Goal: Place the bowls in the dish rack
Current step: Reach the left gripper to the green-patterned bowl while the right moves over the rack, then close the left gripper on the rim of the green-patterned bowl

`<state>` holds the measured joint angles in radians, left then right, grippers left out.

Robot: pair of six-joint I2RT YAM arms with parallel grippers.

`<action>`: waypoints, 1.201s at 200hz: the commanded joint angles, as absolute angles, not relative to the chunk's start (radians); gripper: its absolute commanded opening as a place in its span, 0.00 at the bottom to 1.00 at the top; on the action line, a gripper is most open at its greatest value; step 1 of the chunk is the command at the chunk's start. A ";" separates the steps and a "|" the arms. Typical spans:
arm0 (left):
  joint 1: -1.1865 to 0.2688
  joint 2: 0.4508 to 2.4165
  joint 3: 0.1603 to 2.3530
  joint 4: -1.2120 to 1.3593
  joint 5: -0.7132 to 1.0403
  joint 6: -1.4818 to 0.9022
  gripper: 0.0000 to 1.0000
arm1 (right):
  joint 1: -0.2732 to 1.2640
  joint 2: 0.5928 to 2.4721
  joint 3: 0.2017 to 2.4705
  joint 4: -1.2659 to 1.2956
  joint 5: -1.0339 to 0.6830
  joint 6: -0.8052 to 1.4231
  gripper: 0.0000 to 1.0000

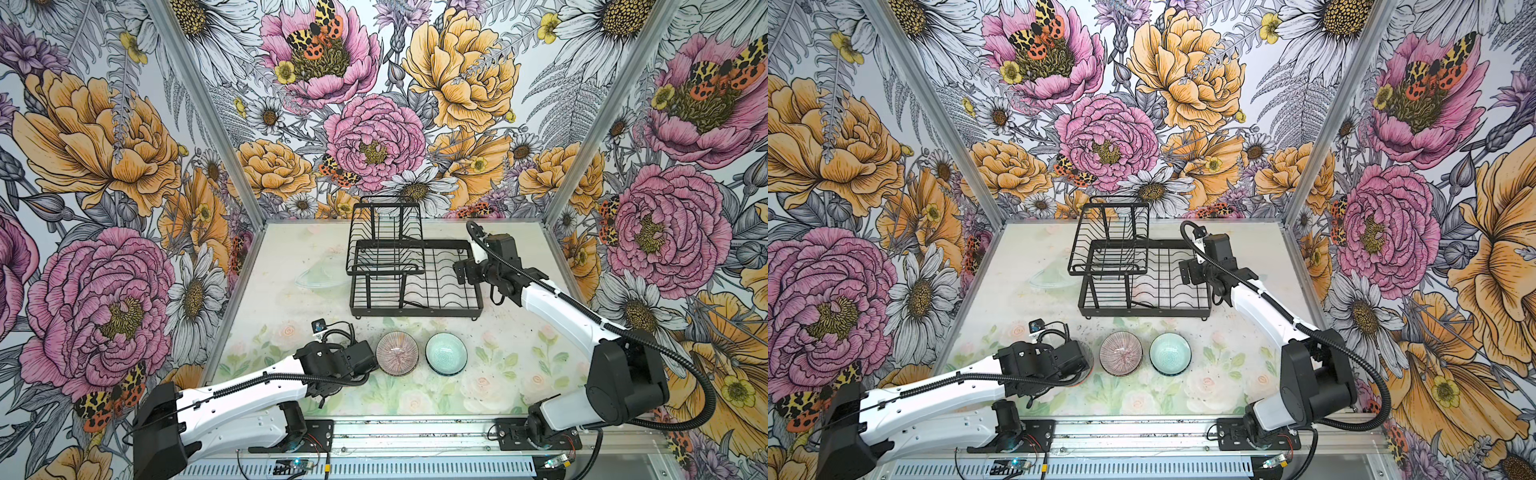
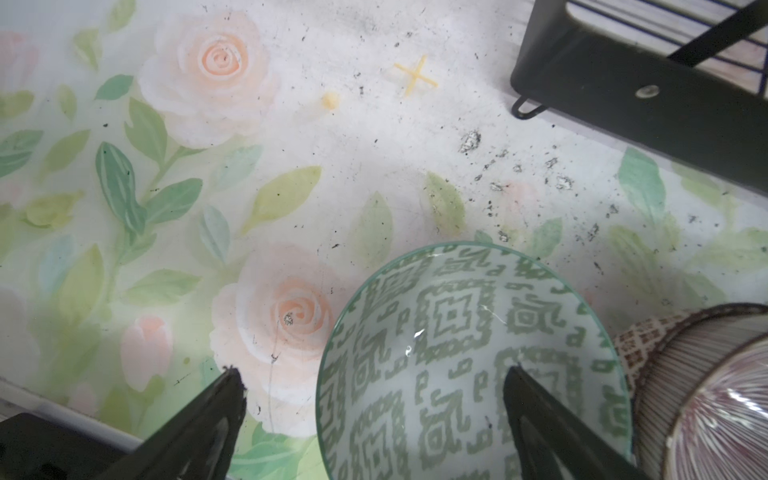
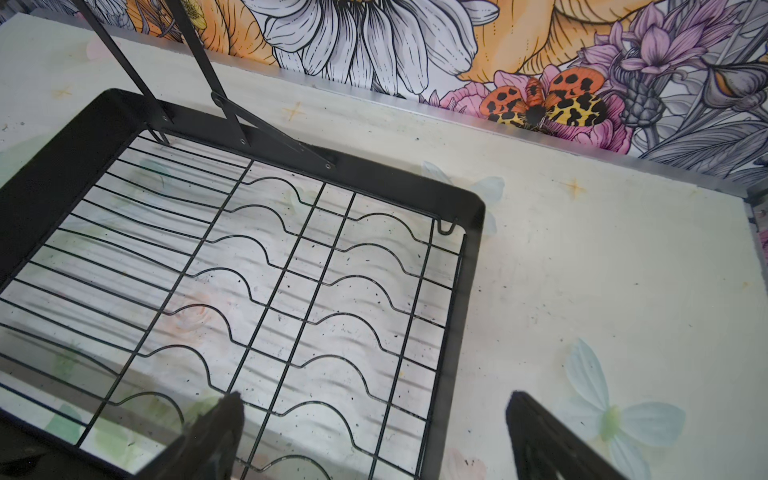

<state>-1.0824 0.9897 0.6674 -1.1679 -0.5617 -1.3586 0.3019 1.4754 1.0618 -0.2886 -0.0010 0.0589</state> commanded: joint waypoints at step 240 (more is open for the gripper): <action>-1.052 0.880 0.540 -1.086 -0.492 -1.370 0.02 | 0.309 1.511 1.072 -0.288 0.000 0.057 0.99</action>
<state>-1.0599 0.8707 0.5457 -1.0985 -0.5083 -1.3796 0.3019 1.4933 1.0634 -0.2882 -0.0013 0.0593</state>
